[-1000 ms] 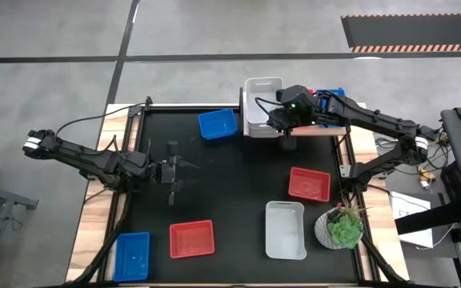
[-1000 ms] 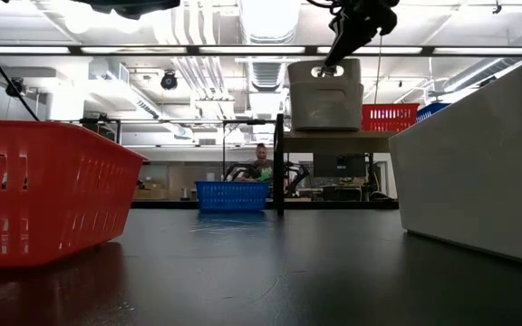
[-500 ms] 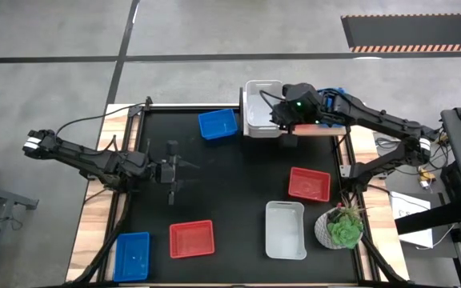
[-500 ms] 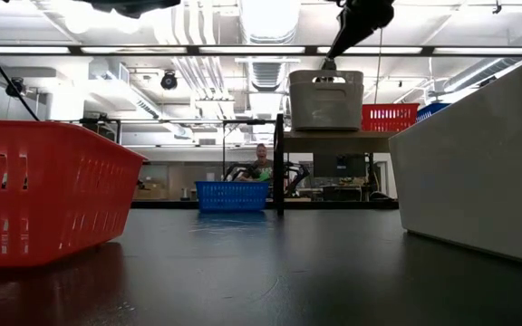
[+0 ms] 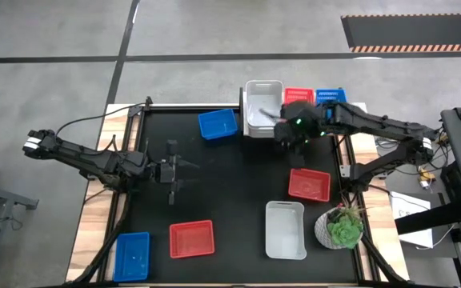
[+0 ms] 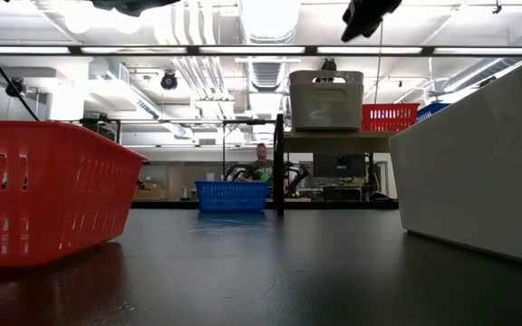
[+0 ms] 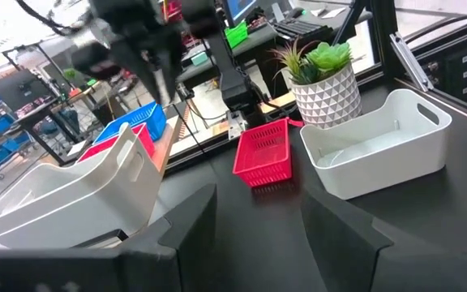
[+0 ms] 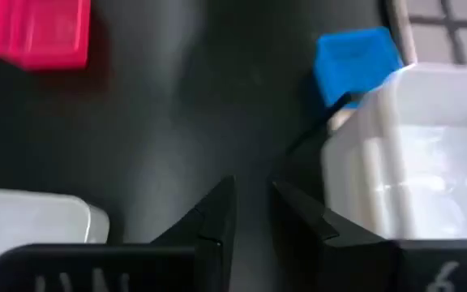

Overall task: Stack baskets on shelf by color
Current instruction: Stack the top gray bin on top of the gray bin on the shelf

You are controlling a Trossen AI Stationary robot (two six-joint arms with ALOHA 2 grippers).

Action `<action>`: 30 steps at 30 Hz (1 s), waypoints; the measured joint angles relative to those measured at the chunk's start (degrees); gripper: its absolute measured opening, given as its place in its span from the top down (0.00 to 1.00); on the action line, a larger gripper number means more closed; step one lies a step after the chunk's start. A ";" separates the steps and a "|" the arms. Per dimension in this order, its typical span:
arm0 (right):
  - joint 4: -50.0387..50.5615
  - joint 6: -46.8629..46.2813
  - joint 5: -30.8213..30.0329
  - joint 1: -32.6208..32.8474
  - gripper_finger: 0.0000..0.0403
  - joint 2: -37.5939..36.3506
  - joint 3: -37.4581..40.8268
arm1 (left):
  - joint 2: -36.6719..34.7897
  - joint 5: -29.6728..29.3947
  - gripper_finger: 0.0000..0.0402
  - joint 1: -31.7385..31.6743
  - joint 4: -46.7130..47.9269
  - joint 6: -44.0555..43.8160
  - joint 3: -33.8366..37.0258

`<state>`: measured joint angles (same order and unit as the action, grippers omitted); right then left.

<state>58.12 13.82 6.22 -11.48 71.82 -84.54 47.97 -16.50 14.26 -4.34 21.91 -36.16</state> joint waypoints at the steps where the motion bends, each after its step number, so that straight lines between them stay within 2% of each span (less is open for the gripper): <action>1: -0.04 0.30 -1.53 0.61 0.86 0.35 1.09 | 0.00 0.00 0.59 0.00 -0.02 0.00 0.00; 8: -1.92 0.22 -17.83 1.34 0.97 2.24 5.65 | 0.00 -0.01 0.59 0.02 -0.36 0.10 0.00; 11: -3.41 0.68 -21.98 1.33 0.98 2.97 5.87 | 0.00 -0.01 0.59 0.00 -1.37 0.98 0.00; 17: -3.55 0.94 -22.91 1.33 0.98 3.13 5.89 | 0.00 -0.01 0.59 0.00 -1.25 1.00 0.00; 22: -4.59 3.18 -27.17 0.97 0.98 3.17 5.91 | 0.00 -0.01 0.59 0.00 -1.41 0.98 0.00; 25: -4.65 2.55 -26.68 0.94 0.98 3.18 5.91 | 0.00 -0.01 0.59 0.01 -1.46 0.90 0.00; 30: -4.45 0.05 -21.22 2.84 0.98 2.18 5.91 | 0.00 -0.01 0.59 0.00 -1.46 -3.03 0.00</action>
<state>53.67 13.87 -14.99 -8.64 74.00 -78.63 47.97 -16.51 14.26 -5.80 18.88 -36.16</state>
